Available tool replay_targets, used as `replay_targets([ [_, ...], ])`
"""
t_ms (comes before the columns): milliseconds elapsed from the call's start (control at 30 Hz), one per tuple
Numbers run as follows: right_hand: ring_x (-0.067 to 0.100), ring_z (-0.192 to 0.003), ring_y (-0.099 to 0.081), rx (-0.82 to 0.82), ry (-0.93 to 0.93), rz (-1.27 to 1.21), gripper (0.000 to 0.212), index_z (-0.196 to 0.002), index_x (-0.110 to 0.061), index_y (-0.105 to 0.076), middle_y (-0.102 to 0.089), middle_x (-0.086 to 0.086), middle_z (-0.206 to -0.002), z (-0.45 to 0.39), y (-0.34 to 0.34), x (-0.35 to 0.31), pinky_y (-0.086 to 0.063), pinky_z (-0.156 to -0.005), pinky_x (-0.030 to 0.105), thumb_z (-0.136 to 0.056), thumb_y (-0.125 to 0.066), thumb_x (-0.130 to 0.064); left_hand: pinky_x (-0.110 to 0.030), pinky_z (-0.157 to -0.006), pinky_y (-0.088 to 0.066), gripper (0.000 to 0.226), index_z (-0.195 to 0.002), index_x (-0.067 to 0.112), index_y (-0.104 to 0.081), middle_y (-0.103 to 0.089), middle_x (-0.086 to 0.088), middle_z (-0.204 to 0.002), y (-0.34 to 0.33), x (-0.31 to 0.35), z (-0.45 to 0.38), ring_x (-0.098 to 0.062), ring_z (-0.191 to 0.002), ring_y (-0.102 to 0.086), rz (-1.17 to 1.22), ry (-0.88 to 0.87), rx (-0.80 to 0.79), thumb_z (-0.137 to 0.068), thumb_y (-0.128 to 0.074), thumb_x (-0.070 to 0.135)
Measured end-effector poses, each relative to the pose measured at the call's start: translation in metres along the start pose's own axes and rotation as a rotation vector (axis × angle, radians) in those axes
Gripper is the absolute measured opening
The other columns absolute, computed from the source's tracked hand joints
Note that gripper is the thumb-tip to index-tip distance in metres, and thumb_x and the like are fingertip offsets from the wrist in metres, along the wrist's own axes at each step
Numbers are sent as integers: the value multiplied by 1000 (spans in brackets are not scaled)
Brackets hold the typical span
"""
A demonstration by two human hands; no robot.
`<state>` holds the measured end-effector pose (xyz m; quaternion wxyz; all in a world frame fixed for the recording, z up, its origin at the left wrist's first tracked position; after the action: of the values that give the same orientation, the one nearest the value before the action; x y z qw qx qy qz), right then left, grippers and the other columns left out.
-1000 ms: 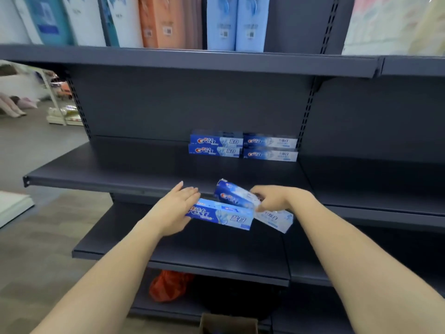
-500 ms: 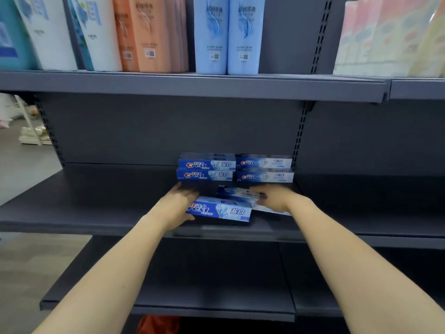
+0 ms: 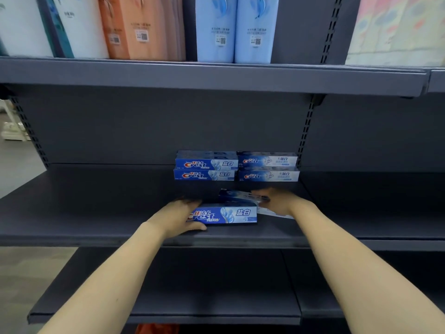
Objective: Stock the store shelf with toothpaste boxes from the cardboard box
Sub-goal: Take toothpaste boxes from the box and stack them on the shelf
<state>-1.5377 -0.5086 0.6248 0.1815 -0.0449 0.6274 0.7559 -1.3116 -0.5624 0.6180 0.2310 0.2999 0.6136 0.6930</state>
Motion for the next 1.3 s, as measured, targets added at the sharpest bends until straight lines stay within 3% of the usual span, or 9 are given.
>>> replay_targets([
  [100, 24, -131, -42, 7, -4, 0, 50, -146, -27, -33, -37, 1, -150, 1, 1, -1, -35, -96, 24, -98, -48, -21, -28, -107, -34, 63, -146, 16, -31, -38, -3, -148, 3, 2, 3, -19, -134, -36, 17, 0, 73, -94, -42, 51],
  [267, 25, -134, -38, 36, -30, 19, 50, -146, -27, -32, -35, 2, -151, 3, -1, 1, -32, -107, 28, -99, -46, -20, -27, -106, -35, 56, -144, 17, -34, -40, -1, -147, 2, 4, 8, -18, -133, -39, 22, -2, 119, -96, -43, 44],
  [500, 26, -133, -39, 82, -112, 280, 50, -147, -30, -28, -34, 3, -151, 9, 6, 18, -36, -106, 30, -101, -39, -17, -30, -105, -38, 54, -145, 17, -32, -39, 0, -146, 1, -11, 11, -19, -132, -37, -2, 70, 180, -97, -44, 39],
  [633, 27, -132, -38, 187, -167, 375, 51, -144, -23, -34, -39, 5, -146, 7, 8, 8, -34, -109, 37, -95, -43, -12, -31, -115, -24, 56, -147, 14, -28, -33, -3, -150, -3, -20, 4, -21, -138, -30, -31, 137, 214, -98, -41, 39],
  [733, 25, -137, -30, 266, -31, 315, 47, -145, -20, -32, -33, 4, -150, 4, 7, -20, -27, -112, 37, -99, -38, -20, -30, -118, -12, 57, -148, 10, -25, -30, -5, -152, -4, -23, -4, -20, -140, -26, -91, 155, 221, -99, -38, 38],
  [833, 21, -141, -23, 316, 156, 319, 47, -147, -22, -30, -29, -2, -153, 1, 1, -57, -19, -114, 35, -101, -34, -29, -31, -118, -10, 57, -148, 10, -23, -28, -6, -153, -5, -29, -11, -19, -142, -24, -101, 152, 210, -100, -36, 37],
  [1000, 19, -141, -22, 319, 295, 355, 50, -148, -21, -28, -28, -3, -153, -7, -18, -96, -20, -112, 33, -100, -37, -35, -30, -118, -8, 57, -149, 10, -20, -24, -5, -155, -2, -43, -17, -20, -142, -21, -112, 136, 184, -101, -35, 36],
  [1133, 21, -136, -30, 332, 313, 426, 47, -144, -16, -34, -36, 2, -148, -21, -33, -109, -26, -109, 34, -98, -43, -20, -32, -118, -10, 57, -149, 9, -20, -24, -7, -154, -2, -49, -25, -21, -142, -22, -98, 138, 183, -101, -36, 35],
  [1300, 23, -137, -29, 340, 231, 380, 49, -144, -13, -32, -32, 5, -151, -41, -38, -109, -38, -105, 35, -97, -43, -9, -34, -118, -9, 53, -147, 8, -25, -25, -7, -153, 0, -50, -42, -22, -142, -21, -81, 121, 230, -100, -40, 28],
])
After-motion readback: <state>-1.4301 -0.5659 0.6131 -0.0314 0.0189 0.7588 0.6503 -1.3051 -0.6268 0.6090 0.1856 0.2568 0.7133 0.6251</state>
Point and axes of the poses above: each hand's wrist, its own z-axis away from the middle knuckle, its own y-axis out of the back of the hand, x = y × z, the point moved 7 cm from there along -z, towards the middle knuckle
